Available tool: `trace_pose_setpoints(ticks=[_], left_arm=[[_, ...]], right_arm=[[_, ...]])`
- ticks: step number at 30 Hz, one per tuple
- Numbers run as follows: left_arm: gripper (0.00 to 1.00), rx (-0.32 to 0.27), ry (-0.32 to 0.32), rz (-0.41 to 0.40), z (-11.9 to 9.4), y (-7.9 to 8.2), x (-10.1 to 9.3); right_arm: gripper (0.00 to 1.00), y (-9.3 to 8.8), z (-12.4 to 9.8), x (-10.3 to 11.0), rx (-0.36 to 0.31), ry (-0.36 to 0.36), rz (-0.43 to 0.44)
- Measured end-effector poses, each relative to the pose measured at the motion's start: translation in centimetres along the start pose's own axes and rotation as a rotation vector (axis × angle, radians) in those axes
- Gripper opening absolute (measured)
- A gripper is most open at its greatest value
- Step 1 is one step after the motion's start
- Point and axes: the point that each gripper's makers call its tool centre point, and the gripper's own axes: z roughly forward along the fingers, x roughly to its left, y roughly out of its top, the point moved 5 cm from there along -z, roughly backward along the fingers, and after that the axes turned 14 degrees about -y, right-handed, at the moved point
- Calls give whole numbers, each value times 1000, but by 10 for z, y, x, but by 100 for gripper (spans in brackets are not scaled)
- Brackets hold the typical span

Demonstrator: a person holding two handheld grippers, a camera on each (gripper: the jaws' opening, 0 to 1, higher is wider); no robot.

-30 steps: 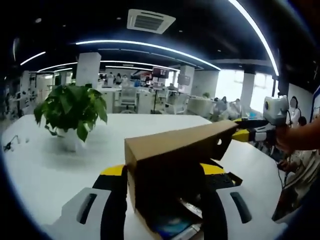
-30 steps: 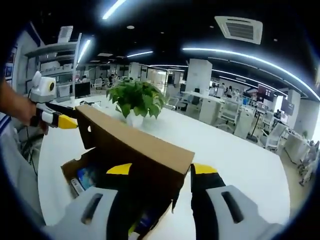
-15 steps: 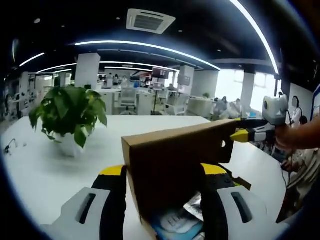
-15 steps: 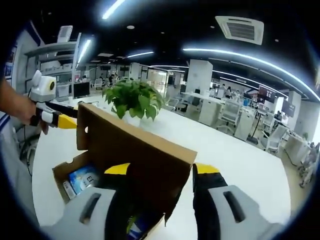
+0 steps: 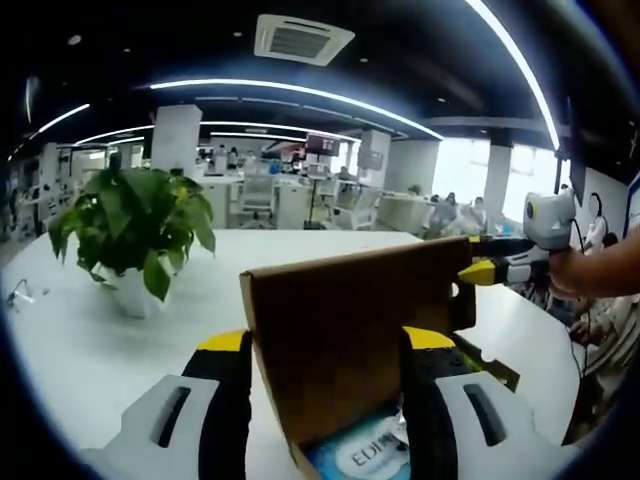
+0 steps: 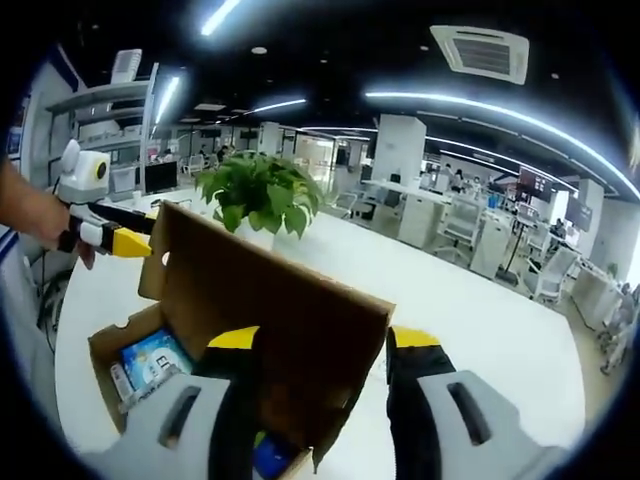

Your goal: Operate the shoe box by opening the lid, removing the specified soft item, and placing it in the target area until the item is outside and the box remains undamaged.

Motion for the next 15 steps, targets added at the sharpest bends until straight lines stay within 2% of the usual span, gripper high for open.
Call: trace_pose_setpoints(ticks=[9, 15], left_arm=[[61, 15, -1, -1, 17, -4, 13], [61, 17, 1, -6, 24, -6, 19]], right_arm=[[46, -10, 24, -6, 27, -1, 7], [42, -14, 30, -9, 35, -9, 5]])
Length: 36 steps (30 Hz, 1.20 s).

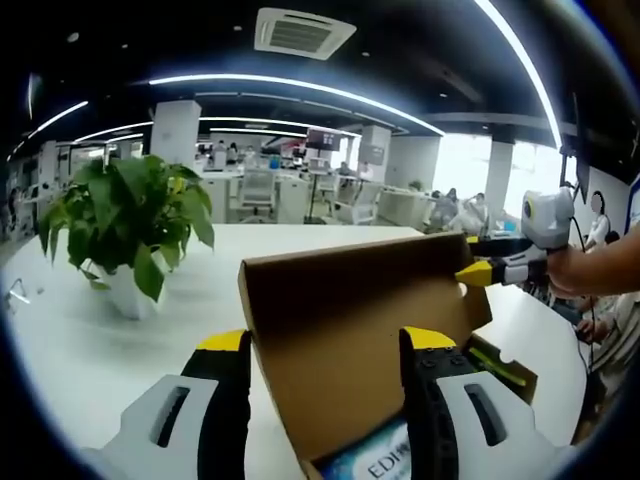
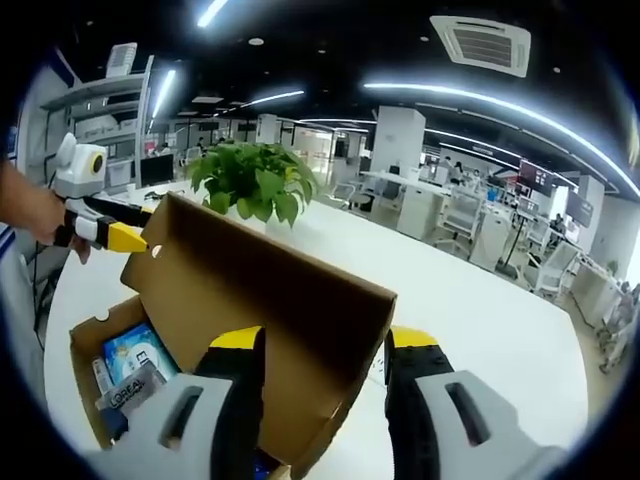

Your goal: Operate the shoe box by opening the lid, removing the specified soft item, and placing it in the target area until the item is outside and the box remains undamaged.

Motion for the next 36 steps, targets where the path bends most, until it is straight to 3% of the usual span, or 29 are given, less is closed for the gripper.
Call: trace_pose_setpoints(ticks=[3, 4, 6, 7, 9, 12, 15, 17, 22, 25, 26, 28, 29, 31, 35, 36], left_arm=[[61, 0, -1, -3, 2, 0, 1], [61, 0, -3, -1, 2, 0, 1], [60, 0, -5, 1, 2, 0, 1], [58, -6, -8, 9, 2, 2, 1], [59, -5, -11, 4, 2, 2, 0], [59, -5, -14, 5, 2, 2, 1], [56, -6, -20, 10, -1, 2, 2], [51, 5, -21, -10, -7, -2, 3], [52, 18, 0, -10, -27, -12, -1], [47, 110, 21, 14, -47, -32, -11], [40, 172, 39, 12, -59, -45, -17], [38, 223, 67, -46, -72, -64, -24], [40, 282, 71, -125, -81, -82, -31], [40, 363, 59, -147, -93, -107, -42], [34, 459, 68, -252, -106, -139, -54], [33, 403, 60, -289, -101, -136, -56]], right_arm=[[31, 0, 2, -7, 8, -29, -3], [21, -2, 2, -17, 24, -79, -52], [7, 0, 1, -29, 31, -124, -53], [7, -1, 3, -27, 44, -90, -28], [6, -3, 5, -26, 39, -115, -93], [5, -4, 5, -26, 40, -128, -37], [4, -5, 8, -29, 39, -130, -42], [4, -5, 10, -29, 43, -129, -39], [4, -6, 12, -30, 52, -131, -31], [4, -7, 14, -30, 60, -137, -17], [4, -7, 14, -30, 61, -137, -17], [4, -8, 15, -30, 63, -138, -20], [4, -8, 15, -30, 64, -139, -21], [4, -9, 16, -30, 65, -137, -16], [4, -9, 16, -30, 66, -133, -28], [4, -10, 17, -30, 66, -133, -27]])
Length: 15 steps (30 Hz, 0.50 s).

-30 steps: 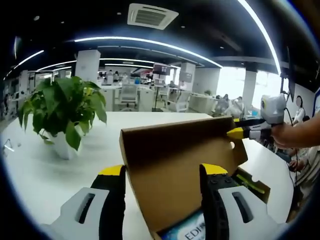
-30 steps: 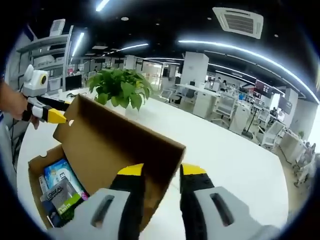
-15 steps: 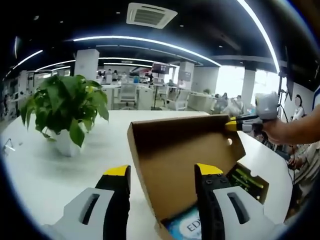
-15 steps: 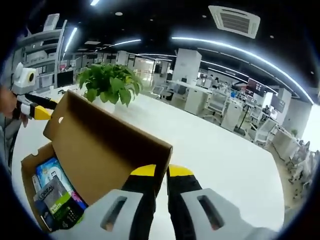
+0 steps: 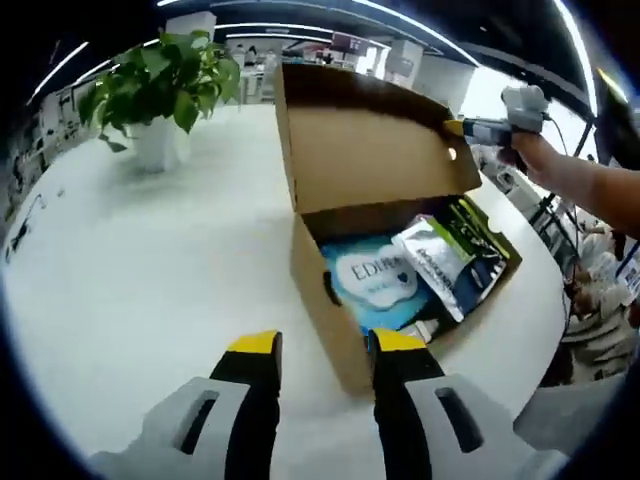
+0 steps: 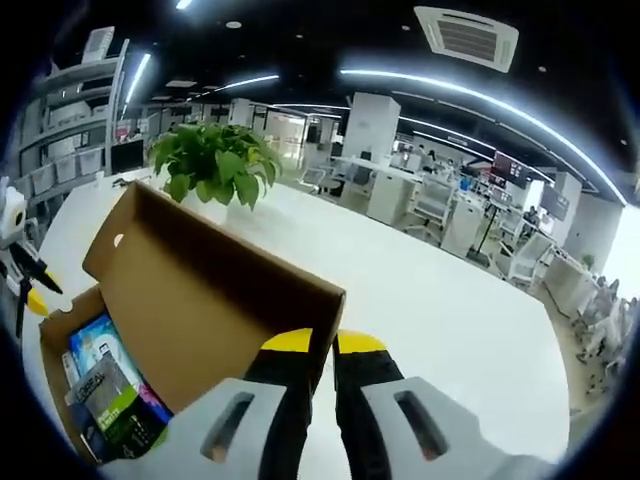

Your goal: Operate the shoe box by opening the lid, removing the specified soft item, and placing it in the target area until the item is outside and the box remains undamaged.

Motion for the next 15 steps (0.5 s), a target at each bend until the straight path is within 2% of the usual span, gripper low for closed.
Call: trace_pose_setpoints(ticks=[4, 6, 7, 8, 9, 15], left_arm=[[20, 57, -22, -5, 2, 2, -7], [9, 84, -51, -29, 5, 2, -12], [8, 101, -75, -35, 7, 2, -16], [8, 123, -8, -16, 6, 2, -9], [8, 124, -27, 2, 8, 3, -11], [7, 89, -37, -4, 5, -1, -11]], right_arm=[[4, 0, 1, 0, 2, 1, 0], [4, -1, 2, 0, 3, 1, -2], [4, -1, 2, 0, 3, 0, -2], [4, -1, 2, 1, 4, 0, -1], [4, -2, 2, 1, 6, 0, -1], [4, -4, 6, 1, 13, -4, -2]])
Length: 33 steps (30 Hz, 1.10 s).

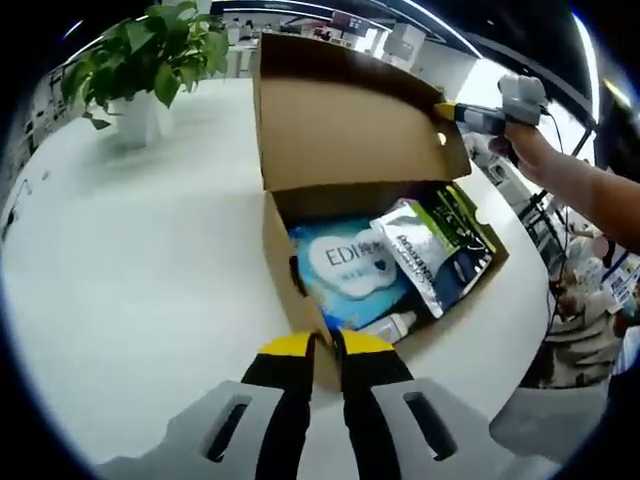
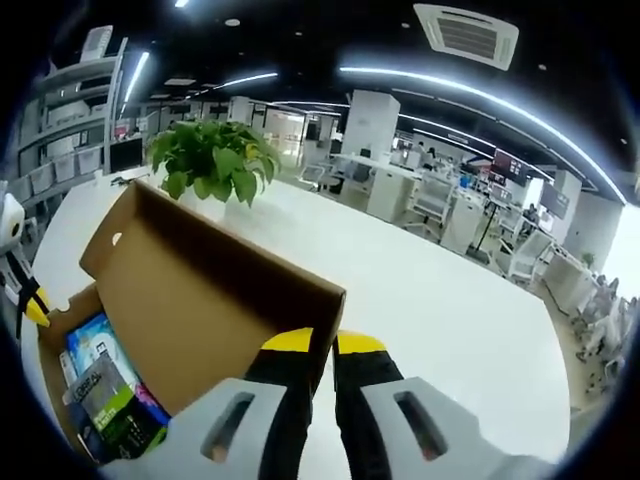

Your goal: Operate the shoe box by opening the lid, removing the specified soft item, and placing it in the target area until the item is outside and the box remains undamaged.

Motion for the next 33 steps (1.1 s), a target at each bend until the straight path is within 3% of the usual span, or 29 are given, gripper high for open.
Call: trace_pose_setpoints(ticks=[14, 33], left_arm=[[7, -8, 2, 0, 2, -1, 0], [6, -8, 4, 8, 4, 0, -1]], right_arm=[[4, -17, 28, 3, 65, -7, 3], [4, -44, 50, 10, 151, -2, -5]])
